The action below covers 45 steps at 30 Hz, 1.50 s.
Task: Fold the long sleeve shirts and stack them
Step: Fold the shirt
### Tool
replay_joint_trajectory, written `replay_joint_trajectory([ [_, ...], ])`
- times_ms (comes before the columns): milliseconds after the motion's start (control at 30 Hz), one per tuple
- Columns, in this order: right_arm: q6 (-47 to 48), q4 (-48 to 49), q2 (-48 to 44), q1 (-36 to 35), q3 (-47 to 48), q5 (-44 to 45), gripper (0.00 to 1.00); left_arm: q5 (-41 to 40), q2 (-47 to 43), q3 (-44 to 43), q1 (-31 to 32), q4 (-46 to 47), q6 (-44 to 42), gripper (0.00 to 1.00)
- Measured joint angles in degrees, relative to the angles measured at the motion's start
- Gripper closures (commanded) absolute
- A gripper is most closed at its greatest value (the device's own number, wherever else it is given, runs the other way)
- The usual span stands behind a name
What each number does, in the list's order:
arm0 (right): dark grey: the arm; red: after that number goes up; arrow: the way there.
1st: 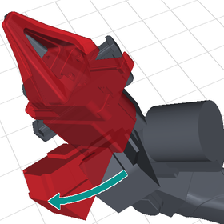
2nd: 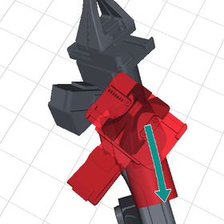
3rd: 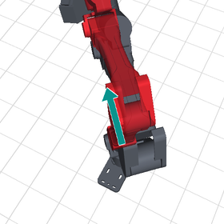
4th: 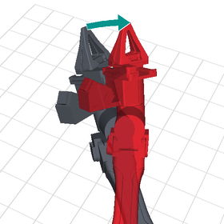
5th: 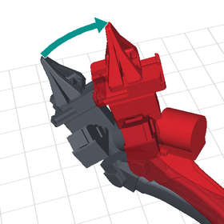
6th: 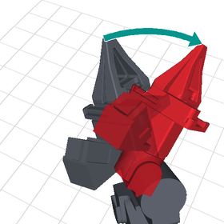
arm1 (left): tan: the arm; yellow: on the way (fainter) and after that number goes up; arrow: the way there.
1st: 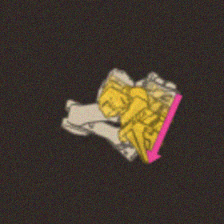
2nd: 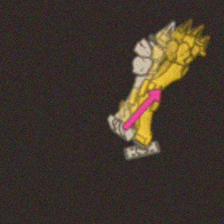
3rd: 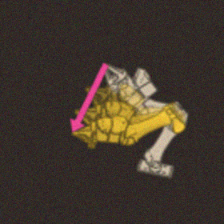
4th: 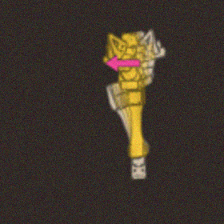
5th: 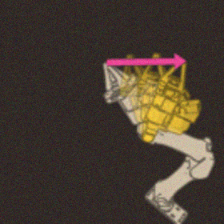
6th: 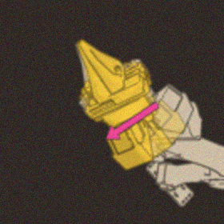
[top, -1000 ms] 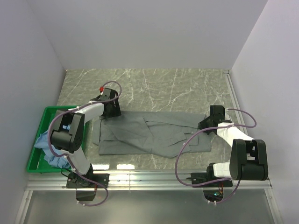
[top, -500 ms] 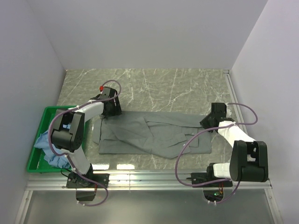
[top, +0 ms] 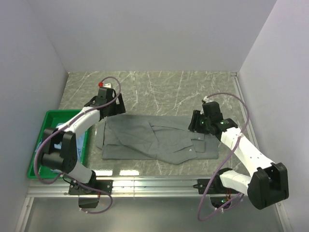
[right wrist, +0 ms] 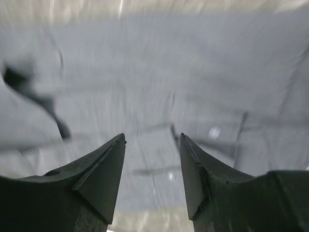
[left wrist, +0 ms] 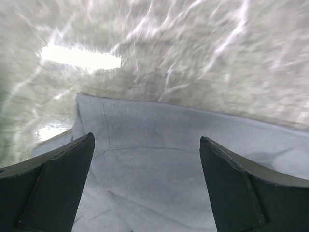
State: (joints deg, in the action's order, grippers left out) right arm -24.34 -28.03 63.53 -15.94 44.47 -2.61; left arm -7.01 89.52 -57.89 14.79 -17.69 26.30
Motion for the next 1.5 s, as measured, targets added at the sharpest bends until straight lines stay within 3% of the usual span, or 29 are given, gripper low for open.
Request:
replay_joint_trajectory([
  [433,3.19,-6.29,14.6,-5.57,-0.02,-4.55,0.39,-2.43,-12.52,4.72,3.67,-1.07,-1.18,0.03],
  [833,3.23,-5.6,20.61,-6.25,0.15,-4.39,0.36,-5.4,-11.65,8.2,4.61,-1.2,-2.27,0.04],
  [1033,4.2,-5.44,21.03,-7.78,0.63,-4.55,0.53,-6.05,-11.56,8.2,4.61,-0.98,-2.71,0.04],
  [1133,4.9,-5.86,21.03,-9.18,1.2,-4.57,0.7,-6.16,-10.99,8.17,4.66,-0.96,-2.71,0.04],
  [1200,5.16,-6.32,20.98,-10.01,2.14,-4.55,0.74,-6.19,-10.58,8.17,4.66,-0.98,-2.71,0.04],
  [1367,5.86,-7.91,19.45,-11.61,4.52,-4.44,1.0,-6.21,-10.1,8.15,4.66,-1.01,-2.71,0.04],
  [1500,6.47,-10.6,16.98,-13.64,7.67,-4.26,1.0,-6.21,-10.05,8.15,4.66,-0.98,-2.71,0.04],
])
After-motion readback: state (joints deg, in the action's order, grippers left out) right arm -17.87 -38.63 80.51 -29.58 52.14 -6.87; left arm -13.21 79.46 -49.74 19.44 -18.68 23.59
